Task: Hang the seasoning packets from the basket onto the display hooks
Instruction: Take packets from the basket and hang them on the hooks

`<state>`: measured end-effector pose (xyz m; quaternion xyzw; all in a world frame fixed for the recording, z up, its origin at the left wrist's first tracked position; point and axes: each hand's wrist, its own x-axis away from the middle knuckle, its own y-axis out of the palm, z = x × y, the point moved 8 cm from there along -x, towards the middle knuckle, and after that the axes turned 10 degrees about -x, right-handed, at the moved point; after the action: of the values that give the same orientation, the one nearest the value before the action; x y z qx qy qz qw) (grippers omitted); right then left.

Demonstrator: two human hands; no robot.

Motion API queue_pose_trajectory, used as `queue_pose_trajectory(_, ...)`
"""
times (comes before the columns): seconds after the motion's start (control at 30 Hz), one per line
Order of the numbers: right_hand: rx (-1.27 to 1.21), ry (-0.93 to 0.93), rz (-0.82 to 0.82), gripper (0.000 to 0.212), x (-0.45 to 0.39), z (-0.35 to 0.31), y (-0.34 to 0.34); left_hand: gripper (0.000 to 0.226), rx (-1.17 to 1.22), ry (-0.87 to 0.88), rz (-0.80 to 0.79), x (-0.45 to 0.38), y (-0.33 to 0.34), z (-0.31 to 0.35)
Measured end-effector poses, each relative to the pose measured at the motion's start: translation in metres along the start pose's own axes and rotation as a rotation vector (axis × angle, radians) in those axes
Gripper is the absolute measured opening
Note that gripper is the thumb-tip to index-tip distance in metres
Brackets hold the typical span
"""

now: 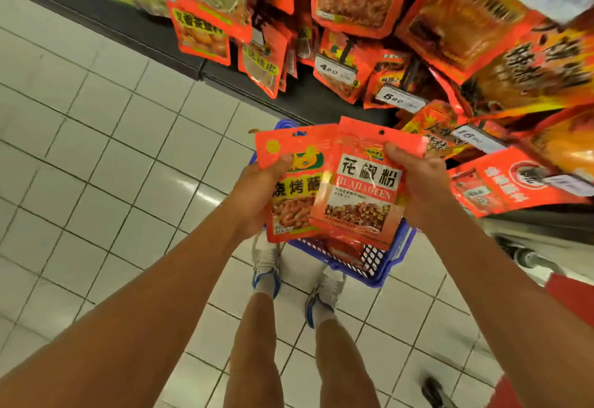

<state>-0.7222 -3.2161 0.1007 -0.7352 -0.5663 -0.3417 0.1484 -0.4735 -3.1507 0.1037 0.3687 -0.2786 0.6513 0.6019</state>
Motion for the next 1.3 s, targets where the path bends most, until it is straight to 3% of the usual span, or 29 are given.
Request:
queue_pose_trajectory(0.1, 0.075, -0.127, -0.057, 0.012, 0.048, -0.077, 0.014, 0.024, -0.012, 0.09, 0.029, 0.056, -0.003, 0.063)
queue_pose_trajectory(0.2, 0.081, -0.286, -0.066, 0.002, 0.107, -0.158, 0.025, 0.027, -0.027, 0.219, 0.032, 0.122, 0.002, 0.131)
queue_pose_trajectory(0.37, 0.119, -0.603, -0.091, 0.015, 0.218, -0.285, 0.043, 0.024, -0.014, 0.454, 0.047, 0.235, 0.018, 0.24)
queue_pose_trajectory(0.5, 0.096, -0.845, -0.081, 0.006, 0.3, -0.378, 0.057, 0.021, -0.037, 0.636, 0.026, 0.318, 0.032, 0.318)
queue_pose_trajectory(0.67, 0.027, -1.003, -0.071, 0.012, 0.378, -0.472, 0.064, 0.024, -0.048, 0.861, -0.053, 0.41, 0.049, 0.403)
queue_pose_trajectory(0.83, 0.005, -1.173, -0.038, 0.018, 0.447, -0.544, 0.065, 0.009, -0.008, 1.014, -0.082, 0.471, 0.059, 0.471)
queue_pose_trajectory(0.97, -0.062, -1.236, -0.046, 0.009, 0.484, -0.586, 0.074, 0.017, -0.02, 1.111, -0.111, 0.508, 0.065, 0.513)
queue_pose_trajectory(1.03, -0.053, -1.258, -0.029, 0.019, 0.494, -0.605, 0.084, 0.012, -0.029, 1.132, -0.142, 0.522, 0.067, 0.527)
queue_pose_trajectory(1.17, -0.026, -1.228, -0.004, 0.018, 0.494, -0.637, 0.111, 0.019, -0.054, 1.177, -0.148, 0.542, 0.075, 0.549)
queue_pose_trajectory(1.3, -0.029, -1.183, 0.016, 0.015, 0.485, -0.66, 0.136, 0.01, -0.102, 1.256, -0.116, 0.558, 0.076, 0.567)
